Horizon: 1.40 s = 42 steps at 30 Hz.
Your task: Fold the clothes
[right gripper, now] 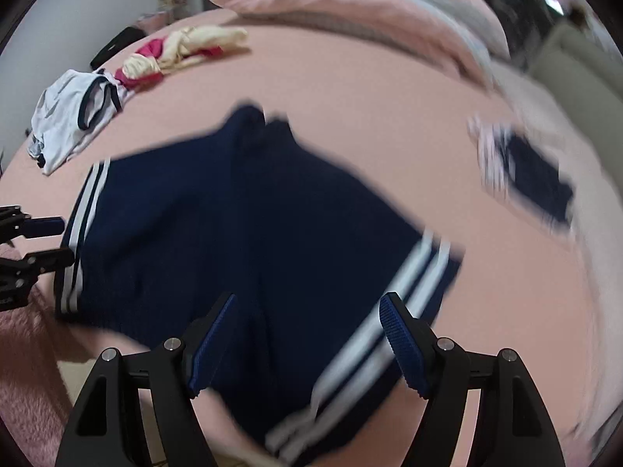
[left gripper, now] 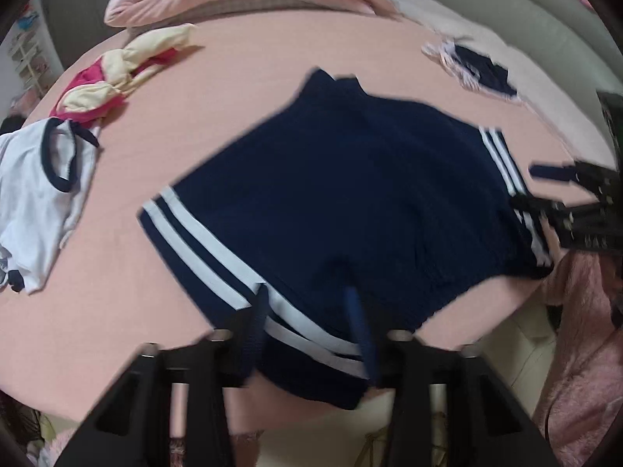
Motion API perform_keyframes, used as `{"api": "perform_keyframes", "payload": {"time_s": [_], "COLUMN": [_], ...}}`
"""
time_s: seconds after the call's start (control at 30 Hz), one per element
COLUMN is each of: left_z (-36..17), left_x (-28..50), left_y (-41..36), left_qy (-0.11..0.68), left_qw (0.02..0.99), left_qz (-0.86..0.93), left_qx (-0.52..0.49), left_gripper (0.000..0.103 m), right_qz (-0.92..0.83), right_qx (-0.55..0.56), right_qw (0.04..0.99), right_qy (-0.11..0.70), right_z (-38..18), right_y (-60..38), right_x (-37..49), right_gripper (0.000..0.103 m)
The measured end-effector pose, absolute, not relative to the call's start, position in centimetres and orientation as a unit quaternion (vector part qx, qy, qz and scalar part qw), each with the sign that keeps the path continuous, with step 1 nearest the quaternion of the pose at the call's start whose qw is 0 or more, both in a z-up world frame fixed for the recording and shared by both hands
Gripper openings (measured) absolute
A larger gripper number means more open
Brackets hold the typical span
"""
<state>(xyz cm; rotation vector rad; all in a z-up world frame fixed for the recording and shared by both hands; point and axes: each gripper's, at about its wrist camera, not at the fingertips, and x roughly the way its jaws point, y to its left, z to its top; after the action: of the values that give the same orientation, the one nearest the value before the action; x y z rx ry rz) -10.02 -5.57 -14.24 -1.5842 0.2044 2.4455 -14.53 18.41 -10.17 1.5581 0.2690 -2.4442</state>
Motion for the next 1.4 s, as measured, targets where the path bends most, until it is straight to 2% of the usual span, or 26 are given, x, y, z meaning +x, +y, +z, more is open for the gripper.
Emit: {"api": "perform_keyframes", "payload": {"time_s": [0.07,0.2,0.43,0.63,0.7,0.77,0.83,0.93,1.0,1.07,1.2,1.3,1.37,1.4], "left_z": [-15.1,-16.2,-15.1,-14.2,-15.1,-16.4,-16.6,-16.2,-15.4,-14.3,-13.0,-13.2,-13.8,-14.1], "left_x": [-9.5,-9.1,-7.7,-8.8,-9.8,-10.2,-9.9,-8.8,-9.0,-9.5,-10.5,-11.1,-11.0,-10.3], "left_y": [-4.6,-4.6,-3.6,-3.7,-3.8,-4.1,-4.3,-3.6,-3.8,-4.4,-4.0,-4.0,-4.1,-3.9], "left_qy": [0.090,0.080,0.060,0.062,0.066,0.060,0.052,0.072,0.051,0.014,-0.001,0.002,-0.007,-0.012], "left_qw": [0.093,0.079,0.092,0.079,0.071,0.062,0.057,0.066,0.075,0.084,0.101,0.102,0.100,0.095], "left_qz": [0.827,0.825,0.832,0.855,0.845,0.828,0.827,0.828,0.831,0.841,0.856,0.860,0.861,0.862], "left_qx": [-0.546,-0.553,-0.544,-0.509,-0.526,-0.554,-0.556,-0.552,-0.549,-0.534,-0.507,-0.500,-0.499,-0.498], "left_gripper": [0.023,0.022,0.021,0.022,0.023,0.023,0.023,0.023,0.023,0.023,0.023,0.023,0.023,0.023], "right_qz": [-0.829,-0.825,-0.823,-0.860,-0.855,-0.840,-0.834,-0.823,-0.823,-0.828,-0.802,-0.768,-0.771,-0.774], "right_qx": [0.542,0.552,0.559,0.498,0.505,0.527,0.536,0.557,0.558,0.547,0.546,0.570,0.566,0.566], "right_qw": [0.101,0.085,0.083,0.110,0.122,0.107,0.097,0.096,0.102,0.114,0.157,0.166,0.160,0.153], "right_qy": [0.089,0.089,0.067,-0.011,0.017,0.078,0.088,0.055,0.027,-0.036,-0.184,-0.241,-0.244,-0.240], "right_z": [-11.2,-12.4,-12.5,-10.0,-10.7,-12.3,-13.0,-13.0,-12.7,-12.1,-12.4,-14.7,-14.8,-14.9], "right_y": [19.9,22.4,24.8,25.4,23.9,22.5,22.7,24.5,25.4,26.9,29.4,29.6,29.6,29.6], "right_x": [-13.0,-10.6,-9.0,-8.9,-9.6,-10.0,-9.6,-8.7,-8.3,-8.5,-9.3,-9.0,-8.9,-9.2], "right_gripper": [0.074,0.075,0.077,0.077,0.077,0.077,0.077,0.077,0.077,0.077,0.077,0.077,0.071,0.041]}}
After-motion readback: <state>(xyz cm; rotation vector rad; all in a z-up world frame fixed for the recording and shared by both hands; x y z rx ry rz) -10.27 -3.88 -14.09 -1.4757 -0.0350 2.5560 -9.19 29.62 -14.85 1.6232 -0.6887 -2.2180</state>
